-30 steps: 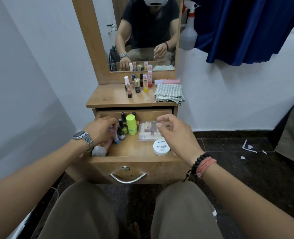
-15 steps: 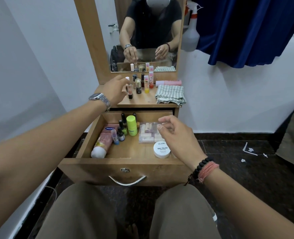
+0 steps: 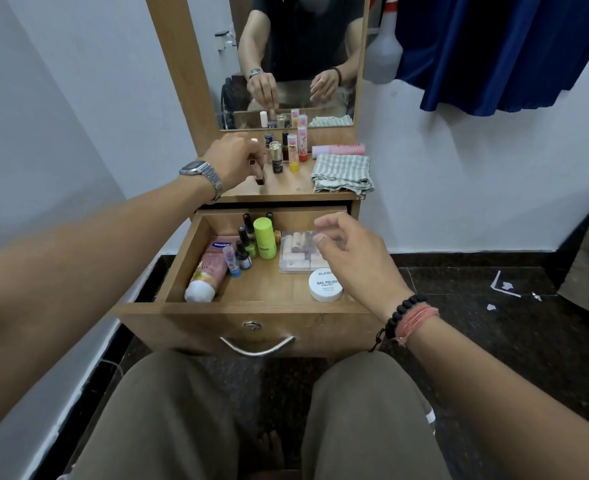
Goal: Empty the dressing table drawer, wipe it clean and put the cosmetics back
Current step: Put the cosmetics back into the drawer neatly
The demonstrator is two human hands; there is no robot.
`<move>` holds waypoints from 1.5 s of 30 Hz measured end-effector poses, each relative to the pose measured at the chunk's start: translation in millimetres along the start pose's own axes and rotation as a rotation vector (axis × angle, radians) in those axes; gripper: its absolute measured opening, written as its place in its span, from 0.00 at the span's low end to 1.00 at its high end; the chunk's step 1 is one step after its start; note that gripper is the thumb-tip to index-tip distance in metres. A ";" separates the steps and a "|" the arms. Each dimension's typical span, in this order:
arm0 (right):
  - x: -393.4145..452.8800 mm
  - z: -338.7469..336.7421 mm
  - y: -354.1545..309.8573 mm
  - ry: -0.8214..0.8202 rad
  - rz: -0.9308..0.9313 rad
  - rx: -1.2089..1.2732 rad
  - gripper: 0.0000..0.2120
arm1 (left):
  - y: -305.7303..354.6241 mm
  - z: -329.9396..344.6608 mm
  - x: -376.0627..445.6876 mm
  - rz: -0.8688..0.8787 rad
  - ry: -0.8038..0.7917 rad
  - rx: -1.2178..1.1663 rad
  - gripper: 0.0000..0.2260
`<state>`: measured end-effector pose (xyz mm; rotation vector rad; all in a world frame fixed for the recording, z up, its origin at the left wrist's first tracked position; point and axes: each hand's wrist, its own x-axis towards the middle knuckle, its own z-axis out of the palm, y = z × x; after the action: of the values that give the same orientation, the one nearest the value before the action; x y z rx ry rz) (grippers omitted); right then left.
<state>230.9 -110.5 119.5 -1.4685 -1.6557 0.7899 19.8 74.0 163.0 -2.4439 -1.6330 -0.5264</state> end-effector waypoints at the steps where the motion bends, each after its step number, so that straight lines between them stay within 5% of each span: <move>1: -0.1 -0.1 -0.6 0.002 -0.002 -0.001 0.11 | 0.9 -4.1 -6.6 0.016 0.009 0.000 0.05; 10: -2.3 1.7 -2.7 -0.014 -0.017 -0.015 0.11 | 10.0 -22.1 -94.9 0.161 -0.195 0.120 0.05; 18: -3.4 5.6 -1.6 -0.045 -0.018 -0.048 0.11 | -8.9 15.1 -146.3 0.042 -0.477 0.197 0.10; 45: -3.6 9.6 1.3 -0.080 -0.020 -0.072 0.11 | -9.8 32.0 -152.7 0.023 -0.336 0.158 0.04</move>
<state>223.4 -113.5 113.0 -1.4846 -1.7726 0.7949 -35.2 -43.7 76.0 -2.5296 -1.6834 0.0216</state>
